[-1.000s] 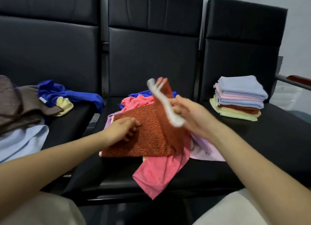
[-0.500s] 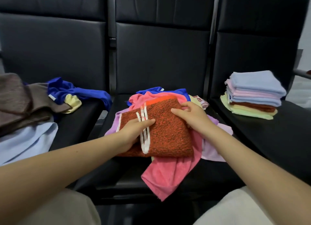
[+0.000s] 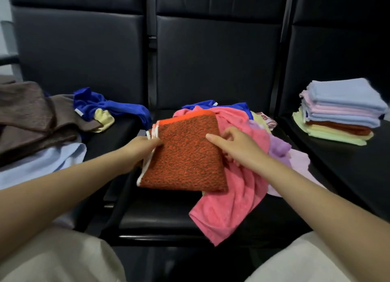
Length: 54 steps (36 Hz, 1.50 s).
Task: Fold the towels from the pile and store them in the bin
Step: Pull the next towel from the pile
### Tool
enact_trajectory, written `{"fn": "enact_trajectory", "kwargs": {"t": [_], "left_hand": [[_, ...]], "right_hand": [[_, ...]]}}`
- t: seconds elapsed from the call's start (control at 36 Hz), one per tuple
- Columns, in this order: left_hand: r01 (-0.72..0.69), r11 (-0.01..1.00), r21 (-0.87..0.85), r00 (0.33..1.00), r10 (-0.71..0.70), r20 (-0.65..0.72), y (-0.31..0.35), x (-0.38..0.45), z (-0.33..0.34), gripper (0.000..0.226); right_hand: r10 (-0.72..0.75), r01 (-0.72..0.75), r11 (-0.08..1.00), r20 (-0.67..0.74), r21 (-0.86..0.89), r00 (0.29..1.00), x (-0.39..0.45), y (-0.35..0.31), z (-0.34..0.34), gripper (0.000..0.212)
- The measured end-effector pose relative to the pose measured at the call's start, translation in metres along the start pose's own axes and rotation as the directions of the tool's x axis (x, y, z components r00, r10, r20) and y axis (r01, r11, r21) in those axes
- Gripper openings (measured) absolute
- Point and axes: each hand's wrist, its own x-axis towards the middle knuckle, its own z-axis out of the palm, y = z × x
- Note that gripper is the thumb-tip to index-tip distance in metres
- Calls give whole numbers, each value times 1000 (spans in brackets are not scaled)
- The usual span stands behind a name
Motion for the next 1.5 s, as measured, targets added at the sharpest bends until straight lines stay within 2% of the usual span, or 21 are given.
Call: {"fn": "enact_trajectory", "kwargs": {"t": [0.11, 0.19, 0.31, 0.39, 0.47, 0.58, 0.67, 0.69, 0.75, 0.78, 0.83, 0.97, 1.06, 1.11, 1.19, 1.28, 1.36, 1.39, 1.44, 1.5], "left_hand": [[-24, 990, 136, 1000, 24, 4, -9, -1, -10, 26], [-35, 994, 99, 998, 29, 64, -7, -5, -10, 31], [-21, 999, 31, 988, 16, 153, -3, -11, -14, 36], [-36, 999, -11, 991, 37, 127, 6, -16, -16, 36], [-129, 990, -56, 987, 134, 94, 21, -26, -9, 30], [-226, 931, -286, 951, 274, 140, 45, -41, 7, 21], [-261, 881, -395, 911, 360, 202, 60, -52, 28, 16], [-265, 876, -404, 908, 368, 202, 65, -54, 37, 18], [-243, 867, -435, 910, 359, 208, 72, -57, 54, 20], [-219, 859, -463, 910, 350, 221, 77, -58, 64, 17], [-171, 835, -523, 907, 340, 247, 85, -59, 83, 8], [-9, 788, -615, 864, 315, 392, 112, -58, 138, 8], [31, 783, -621, 860, 296, 416, 129, -52, 183, 9], [8, 791, -612, 885, 279, 373, 135, -43, 212, 9], [-38, 809, -586, 908, 274, 319, 146, -33, 262, 14], [-44, 824, -565, 893, 286, 347, 152, -29, 311, 23], [-131, 836, -533, 879, 346, 327, 149, -27, 362, 38], [-171, 850, -498, 868, 369, 332, 146, -29, 380, 41], [-233, 892, -388, 849, 381, 365, 137, -30, 406, 45], [-256, 926, -278, 827, 359, 434, 125, -31, 428, 49]], "right_hand": [[18, -16, 999, 44, -40, 999, -7, -5, 5, 51], [59, -63, 998, 158, 18, 986, -16, -13, 8, 47], [95, -171, 954, 291, 246, 952, -25, -14, 25, 50], [87, -253, 841, 342, 479, 936, -26, -23, 25, 39], [55, -272, 674, 320, 687, 946, -25, -34, 12, 27], [-4, -247, 485, 285, 839, 958, -25, -42, -14, 17], [-27, -227, 385, 256, 895, 966, -26, -40, -35, 40], [-32, -222, 362, 250, 905, 968, -28, -39, -42, 40], [-26, -217, 313, 237, 925, 971, -30, -33, -56, 21], [-19, -213, 283, 228, 935, 974, -31, -27, -64, 18], [11, -197, 241, 200, 950, 980, -32, -14, -78, 19], [128, -149, 159, 129, 976, 983, -42, 29, -118, 10], [188, -108, 113, 86, 988, 978, -51, 59, -145, 24], [243, -76, 94, 52, 993, 969, -58, 75, -159, 7], [339, -10, 99, -25, 995, 940, -67, 109, -190, 11], [413, 19, 164, -86, 986, 907, -77, 144, -220, 19], [470, 75, 232, -179, 970, 864, -85, 183, -244, 18], [493, 103, 278, -234, 955, 838, -87, 197, -249, 16], [576, 121, 427, -373, 896, 727, -86, 224, -254, 24], [623, -16, 650, -521, 760, 584, -91, 248, -256, 35]]}}
